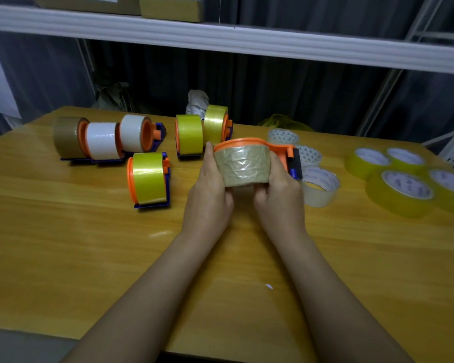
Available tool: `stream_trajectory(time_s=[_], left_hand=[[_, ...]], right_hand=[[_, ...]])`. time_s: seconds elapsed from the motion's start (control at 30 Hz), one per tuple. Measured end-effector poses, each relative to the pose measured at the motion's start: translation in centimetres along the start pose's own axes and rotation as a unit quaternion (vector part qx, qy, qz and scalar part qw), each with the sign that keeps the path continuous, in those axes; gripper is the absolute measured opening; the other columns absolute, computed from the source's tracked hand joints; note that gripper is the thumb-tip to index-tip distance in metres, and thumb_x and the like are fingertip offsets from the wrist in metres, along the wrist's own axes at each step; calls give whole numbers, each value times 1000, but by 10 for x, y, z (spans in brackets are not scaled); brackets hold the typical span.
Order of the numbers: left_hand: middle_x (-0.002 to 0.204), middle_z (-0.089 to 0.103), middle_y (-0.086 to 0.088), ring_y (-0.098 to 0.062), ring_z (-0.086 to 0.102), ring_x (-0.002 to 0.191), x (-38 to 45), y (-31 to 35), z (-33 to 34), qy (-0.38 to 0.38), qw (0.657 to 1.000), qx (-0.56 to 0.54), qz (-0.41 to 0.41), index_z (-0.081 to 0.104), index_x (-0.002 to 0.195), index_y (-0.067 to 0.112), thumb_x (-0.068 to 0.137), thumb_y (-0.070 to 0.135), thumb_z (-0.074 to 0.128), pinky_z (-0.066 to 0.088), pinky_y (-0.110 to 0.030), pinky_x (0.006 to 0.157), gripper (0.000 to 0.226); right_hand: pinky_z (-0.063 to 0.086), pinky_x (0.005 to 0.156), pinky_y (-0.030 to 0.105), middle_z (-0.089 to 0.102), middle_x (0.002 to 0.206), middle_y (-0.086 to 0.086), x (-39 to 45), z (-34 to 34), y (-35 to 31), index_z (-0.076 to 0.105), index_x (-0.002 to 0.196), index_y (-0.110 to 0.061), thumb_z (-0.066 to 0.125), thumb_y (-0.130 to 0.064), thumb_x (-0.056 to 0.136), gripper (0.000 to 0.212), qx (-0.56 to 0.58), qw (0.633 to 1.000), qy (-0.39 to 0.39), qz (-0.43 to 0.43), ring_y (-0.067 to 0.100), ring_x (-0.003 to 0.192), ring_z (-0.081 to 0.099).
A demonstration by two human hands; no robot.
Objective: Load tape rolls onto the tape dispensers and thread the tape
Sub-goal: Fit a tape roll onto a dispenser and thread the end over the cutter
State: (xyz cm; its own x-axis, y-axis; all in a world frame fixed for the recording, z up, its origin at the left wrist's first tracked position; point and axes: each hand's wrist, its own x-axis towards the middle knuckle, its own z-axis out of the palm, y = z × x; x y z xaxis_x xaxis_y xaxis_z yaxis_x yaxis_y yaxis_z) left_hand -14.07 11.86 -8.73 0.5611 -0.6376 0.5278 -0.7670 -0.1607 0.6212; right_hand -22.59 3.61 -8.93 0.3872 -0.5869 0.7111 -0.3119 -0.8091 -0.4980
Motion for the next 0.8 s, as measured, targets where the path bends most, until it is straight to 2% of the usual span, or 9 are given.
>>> stream_trajectory(time_s=[0.17, 0.23, 0.4, 0.47, 0.53, 0.57, 0.63, 0.7, 0.8], left_hand=[[135, 51, -18, -31, 57, 112, 1, 4, 4, 18, 1000, 12, 3, 9, 150, 4, 87, -4, 51, 46, -34, 87, 77], [131, 54, -18, -31, 58, 109, 2, 3, 5, 27, 999, 27, 2, 14, 150, 3, 86, -3, 51, 46, -33, 84, 74], [126, 58, -15, -32, 58, 110, 7, -4, 5, 2, 999, 41, -11, 24, 148, 4, 87, 6, 52, 47, -39, 84, 66], [131, 56, -12, -29, 55, 115, 10, -9, 4, -34, 999, 23, -23, 22, 149, 11, 91, 21, 54, 47, -39, 89, 68], [142, 48, -2, -20, 48, 125, 9, -10, 0, -93, 995, -29, -36, 20, 150, 20, 87, 57, 51, 43, -35, 96, 79], [143, 44, 2, -14, 44, 127, 9, -8, -3, -110, 991, -67, -39, 24, 148, 23, 80, 73, 42, 41, -30, 96, 86], [136, 48, 7, -3, 45, 120, 11, -7, -7, -82, 984, -154, -44, 41, 136, 23, 74, 85, 23, 35, -16, 90, 89], [116, 60, 6, 3, 53, 103, 15, -12, -11, -33, 972, -226, -53, 58, 115, 19, 86, 73, 18, 37, -8, 82, 73], [85, 67, -1, -10, 62, 86, 21, -13, -15, -65, 943, -314, -92, 65, 91, 14, 97, 53, 31, 48, -26, 80, 52]], right_hand=[[47, 57, 32, 68, 83, 15, 4, 2, -1, 62, 113, 3, 48, 1, 75, 41, -26, 999, 33, 8, 34, 68, 64], [45, 54, 31, 67, 76, 16, 5, 5, -1, 63, 109, 4, 49, 0, 73, 38, -40, 999, 31, 9, 36, 63, 63], [44, 63, 33, 68, 83, 16, 2, 7, 6, 62, 112, -1, 52, 1, 84, 29, -37, 997, -27, 66, 33, 73, 63], [38, 63, 27, 68, 87, 13, 1, 5, 10, 60, 118, -6, 52, -2, 87, 32, -3, 995, -33, 91, 29, 76, 62], [42, 61, 29, 66, 87, 8, 2, 1, 11, 55, 122, -12, 52, -5, 90, 33, 36, 993, -20, 112, 23, 74, 61], [43, 58, 29, 65, 81, 4, 3, -1, 11, 53, 120, -13, 51, -7, 92, 28, 52, 991, -10, 119, 18, 70, 61], [38, 51, 18, 58, 72, -8, 4, -6, 15, 54, 111, -14, 51, -8, 95, 17, 84, 989, 8, 124, 3, 64, 56], [42, 58, 13, 59, 80, -14, 6, -9, 15, 56, 108, -22, 50, -6, 95, 21, 140, 981, 0, 135, -3, 74, 57], [50, 78, 20, 66, 102, -9, 5, -9, 14, 60, 110, -26, 52, -2, 93, 31, 211, 965, -37, 149, 6, 98, 61]])
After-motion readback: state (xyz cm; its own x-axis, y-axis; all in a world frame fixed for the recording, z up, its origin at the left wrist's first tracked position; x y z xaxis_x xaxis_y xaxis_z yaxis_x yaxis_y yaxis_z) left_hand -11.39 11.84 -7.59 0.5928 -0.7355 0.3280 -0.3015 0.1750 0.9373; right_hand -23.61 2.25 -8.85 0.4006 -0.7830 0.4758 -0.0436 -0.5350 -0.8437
